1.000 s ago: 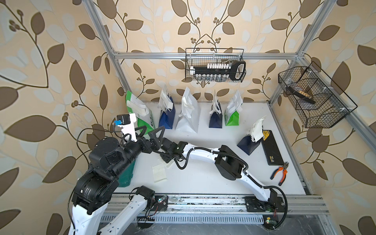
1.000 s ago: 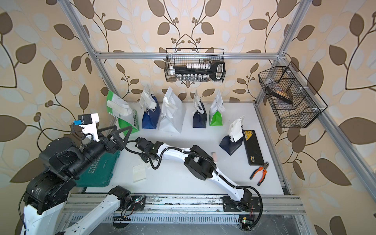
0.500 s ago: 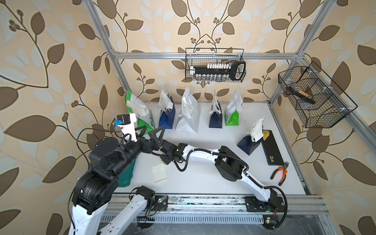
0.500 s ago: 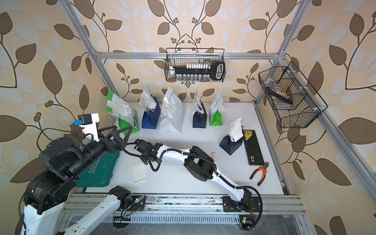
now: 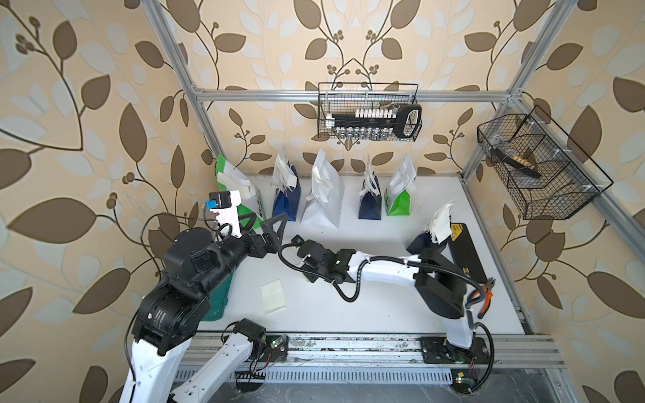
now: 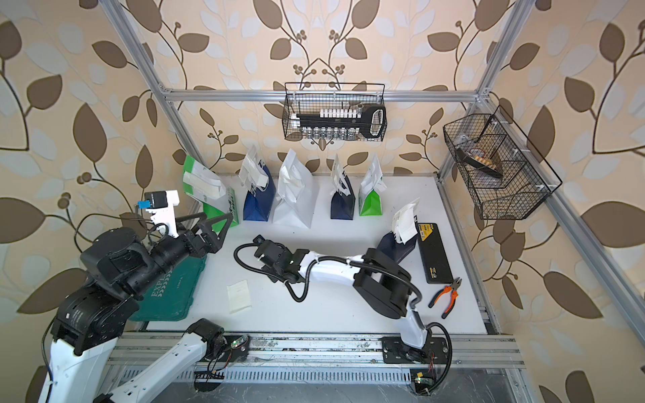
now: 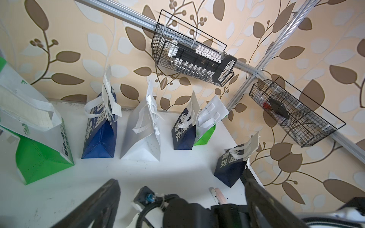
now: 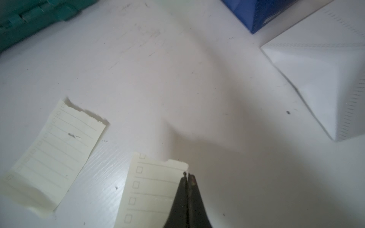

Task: Staple the receipts to the bags
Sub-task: Pick up the receipt from the center of the board, then pick up the takeout bag at the center of the board.

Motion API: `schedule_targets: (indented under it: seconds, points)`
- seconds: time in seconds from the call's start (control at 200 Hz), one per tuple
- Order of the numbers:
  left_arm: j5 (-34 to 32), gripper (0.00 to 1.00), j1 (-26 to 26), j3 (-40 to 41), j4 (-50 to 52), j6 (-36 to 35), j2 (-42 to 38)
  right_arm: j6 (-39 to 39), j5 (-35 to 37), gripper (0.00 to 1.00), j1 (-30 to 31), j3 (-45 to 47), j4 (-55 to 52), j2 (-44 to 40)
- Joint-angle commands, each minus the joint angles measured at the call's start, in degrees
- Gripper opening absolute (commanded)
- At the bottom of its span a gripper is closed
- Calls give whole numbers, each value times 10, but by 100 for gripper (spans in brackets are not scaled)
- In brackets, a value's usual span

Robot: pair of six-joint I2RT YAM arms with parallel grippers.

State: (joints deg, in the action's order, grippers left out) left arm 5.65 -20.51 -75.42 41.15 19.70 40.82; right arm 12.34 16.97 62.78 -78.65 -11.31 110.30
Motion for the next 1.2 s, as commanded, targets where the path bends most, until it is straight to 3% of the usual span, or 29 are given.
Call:
schedule_targets:
  seconds: [0.0, 0.175, 0.27, 0.415, 0.565, 0.8, 0.945, 1.195]
  points:
    - [53, 99, 6, 11, -62, 5, 50, 15, 34, 0, -7, 82, 47, -95]
    - [143, 97, 5, -22, -124, 14, 184, 36, 82, 0, -20, 214, 23, -272]
    - [147, 96, -6, -52, -152, 17, 256, 49, 101, 0, -44, 270, -6, -370]
    - [67, 95, -84, -147, -134, -14, 381, 58, 132, 0, -78, 317, -63, -500]
    - [12, 93, -121, -249, -123, -36, 513, 66, 143, 0, -107, 344, -106, -595]
    - [-62, 86, -153, -413, -94, -72, 683, 62, 150, 0, -111, 358, -145, -654]
    - [-98, 72, -153, -485, -87, -85, 747, 62, 148, 0, -111, 367, -152, -673]
    - [-85, 53, -153, -581, -60, -104, 833, 55, 151, 0, -115, 371, -159, -696]
